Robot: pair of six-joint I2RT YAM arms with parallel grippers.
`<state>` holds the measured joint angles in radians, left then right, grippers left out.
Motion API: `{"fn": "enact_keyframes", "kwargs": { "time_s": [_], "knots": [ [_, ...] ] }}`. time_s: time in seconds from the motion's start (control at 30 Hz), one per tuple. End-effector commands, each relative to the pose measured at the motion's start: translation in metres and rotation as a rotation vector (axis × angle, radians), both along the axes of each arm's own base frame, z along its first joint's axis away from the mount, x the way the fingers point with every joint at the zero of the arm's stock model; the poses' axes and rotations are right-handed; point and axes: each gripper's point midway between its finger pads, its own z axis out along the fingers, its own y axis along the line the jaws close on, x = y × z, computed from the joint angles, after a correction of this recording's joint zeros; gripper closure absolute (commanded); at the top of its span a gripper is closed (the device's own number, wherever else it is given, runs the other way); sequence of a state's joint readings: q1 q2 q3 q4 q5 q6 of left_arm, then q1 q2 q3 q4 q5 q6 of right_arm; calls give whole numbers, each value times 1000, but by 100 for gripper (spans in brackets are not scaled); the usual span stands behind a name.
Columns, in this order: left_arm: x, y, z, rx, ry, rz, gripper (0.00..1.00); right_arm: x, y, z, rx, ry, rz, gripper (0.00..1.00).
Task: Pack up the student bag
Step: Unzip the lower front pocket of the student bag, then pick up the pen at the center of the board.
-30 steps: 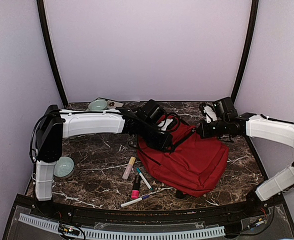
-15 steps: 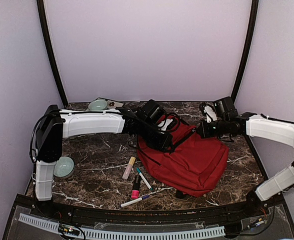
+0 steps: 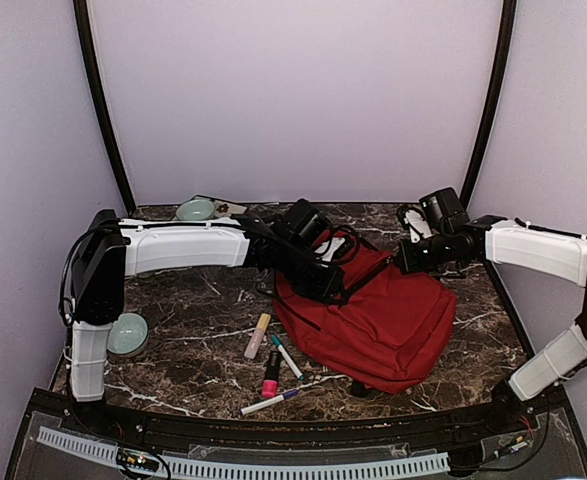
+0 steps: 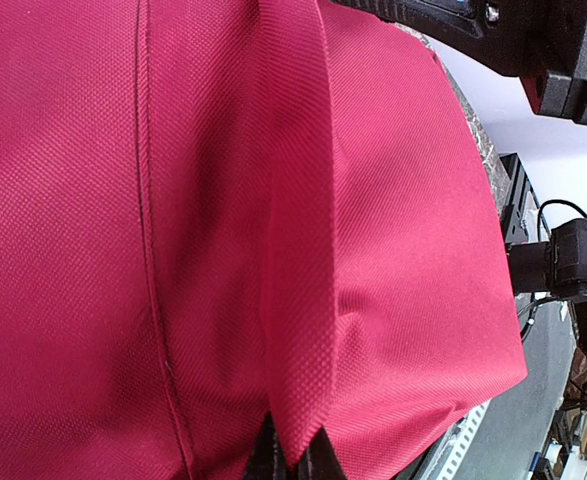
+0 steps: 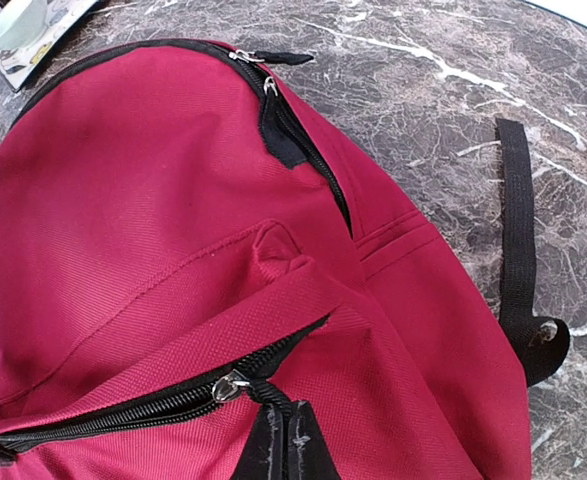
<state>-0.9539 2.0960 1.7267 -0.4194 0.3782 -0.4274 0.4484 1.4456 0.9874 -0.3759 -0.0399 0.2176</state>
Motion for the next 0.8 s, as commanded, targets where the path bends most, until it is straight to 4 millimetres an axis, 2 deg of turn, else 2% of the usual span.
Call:
{"fn": "enact_keyframes", "kwargs": {
  "time_s": [0.0,0.17,0.3,0.4,0.47,0.57,0.77],
  "knots": [
    [-6,4,30,-35,-10,-6,100,8,-14,4,-42,-24,-51,100],
    [-6,3,34,-46,-12,-4,98,4,-18,-4,-61,-3,-45,99],
    [-4,2,37,-47,-14,4,89,1,-23,1,-64,11,-65,79],
    [0,7,39,-18,-34,29,76,-2,-29,6,-75,18,-99,67],
    [4,12,42,5,-55,52,64,-4,-33,10,-80,18,-120,61],
    [10,22,50,31,-89,92,51,-10,-36,20,-64,22,-140,58],
    [18,57,55,166,-147,187,48,-23,-36,45,18,30,-186,52]
  ]
}}
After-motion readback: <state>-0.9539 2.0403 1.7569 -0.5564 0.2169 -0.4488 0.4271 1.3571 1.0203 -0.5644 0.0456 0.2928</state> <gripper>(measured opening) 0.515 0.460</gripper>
